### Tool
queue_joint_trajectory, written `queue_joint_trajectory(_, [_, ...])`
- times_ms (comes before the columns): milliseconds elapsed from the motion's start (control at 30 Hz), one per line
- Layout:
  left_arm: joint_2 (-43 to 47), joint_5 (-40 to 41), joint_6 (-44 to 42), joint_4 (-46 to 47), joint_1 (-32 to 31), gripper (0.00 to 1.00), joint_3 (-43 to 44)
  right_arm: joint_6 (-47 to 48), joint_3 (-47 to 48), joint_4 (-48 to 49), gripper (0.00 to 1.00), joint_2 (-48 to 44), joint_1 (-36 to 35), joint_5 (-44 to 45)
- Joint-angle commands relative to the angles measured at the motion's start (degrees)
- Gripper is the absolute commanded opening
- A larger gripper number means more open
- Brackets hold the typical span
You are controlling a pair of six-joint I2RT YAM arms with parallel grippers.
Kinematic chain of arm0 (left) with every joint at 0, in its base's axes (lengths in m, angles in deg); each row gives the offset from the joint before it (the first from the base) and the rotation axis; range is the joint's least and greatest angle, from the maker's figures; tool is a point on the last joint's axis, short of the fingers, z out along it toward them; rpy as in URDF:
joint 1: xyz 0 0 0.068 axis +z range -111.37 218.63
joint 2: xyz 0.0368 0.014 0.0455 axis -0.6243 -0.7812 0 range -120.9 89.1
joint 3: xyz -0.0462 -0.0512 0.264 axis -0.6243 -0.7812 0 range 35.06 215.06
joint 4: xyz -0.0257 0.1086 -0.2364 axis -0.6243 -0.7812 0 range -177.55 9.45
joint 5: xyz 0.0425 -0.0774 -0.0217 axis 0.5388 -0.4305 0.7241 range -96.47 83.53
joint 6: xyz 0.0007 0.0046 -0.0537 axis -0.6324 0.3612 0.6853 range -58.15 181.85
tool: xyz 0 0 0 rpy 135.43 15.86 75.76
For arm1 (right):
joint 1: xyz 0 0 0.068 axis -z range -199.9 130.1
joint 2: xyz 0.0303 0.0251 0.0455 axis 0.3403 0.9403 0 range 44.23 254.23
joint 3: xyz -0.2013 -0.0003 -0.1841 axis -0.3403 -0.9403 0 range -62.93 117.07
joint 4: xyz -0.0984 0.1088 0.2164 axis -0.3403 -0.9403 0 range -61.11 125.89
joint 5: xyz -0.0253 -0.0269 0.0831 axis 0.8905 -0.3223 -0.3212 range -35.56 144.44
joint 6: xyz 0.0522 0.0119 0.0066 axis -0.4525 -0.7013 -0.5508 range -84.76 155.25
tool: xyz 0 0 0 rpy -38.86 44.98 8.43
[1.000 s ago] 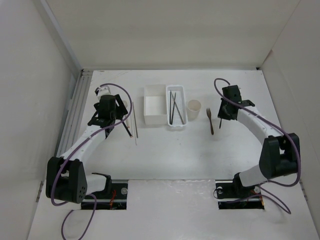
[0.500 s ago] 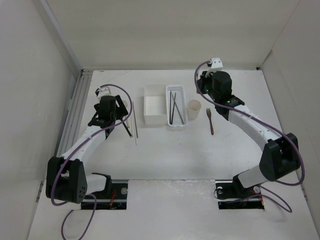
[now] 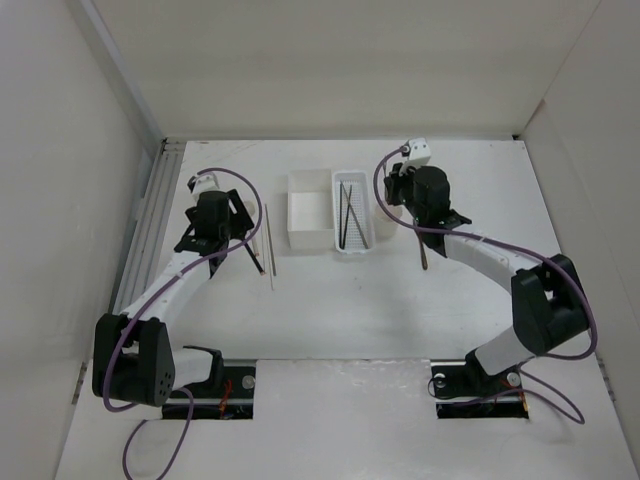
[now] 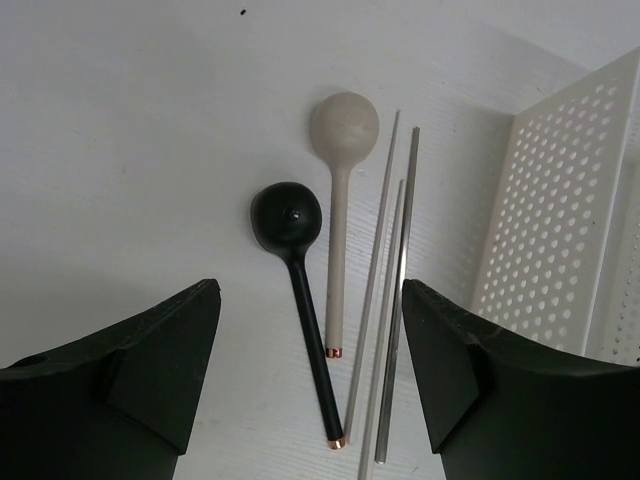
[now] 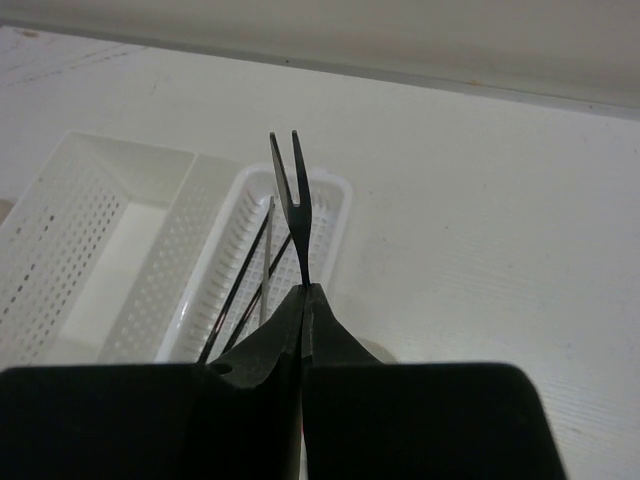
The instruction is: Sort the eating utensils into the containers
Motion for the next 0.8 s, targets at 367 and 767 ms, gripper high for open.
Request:
queue_joint_trajectory(367, [0.71, 0.41, -0.13, 1.84, 0.48, 0.71, -0.55, -3.34, -3.08, 5.20, 0.28, 1.95, 1.84, -1.41])
queue_joint_trajectory(767, [0.71, 0.94, -0.13, 1.32, 0.48, 0.71, -0.55, -6.84, 2.09, -8.04, 0.53, -7.63, 2.89, 0.07])
